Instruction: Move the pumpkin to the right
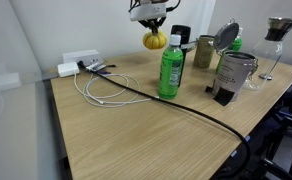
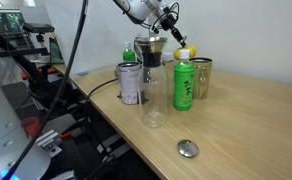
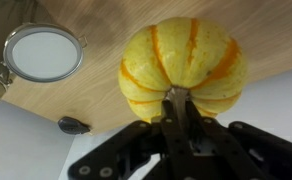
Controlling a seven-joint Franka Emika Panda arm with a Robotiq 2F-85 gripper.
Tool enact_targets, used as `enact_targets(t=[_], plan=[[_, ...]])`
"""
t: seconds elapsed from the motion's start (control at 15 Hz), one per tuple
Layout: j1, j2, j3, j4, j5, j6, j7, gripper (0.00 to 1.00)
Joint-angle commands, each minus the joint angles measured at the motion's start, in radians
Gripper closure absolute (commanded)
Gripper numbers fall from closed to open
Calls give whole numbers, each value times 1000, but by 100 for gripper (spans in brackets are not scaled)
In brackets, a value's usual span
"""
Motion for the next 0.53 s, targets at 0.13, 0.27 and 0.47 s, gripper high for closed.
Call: enact_targets(t=[0.13,0.27,0.47], plan=[[-22,17,34,11,44,10,0,96],[-21,26,40,9,60,13,-3,96],[-18,45,39,10,74,19,-10,96]])
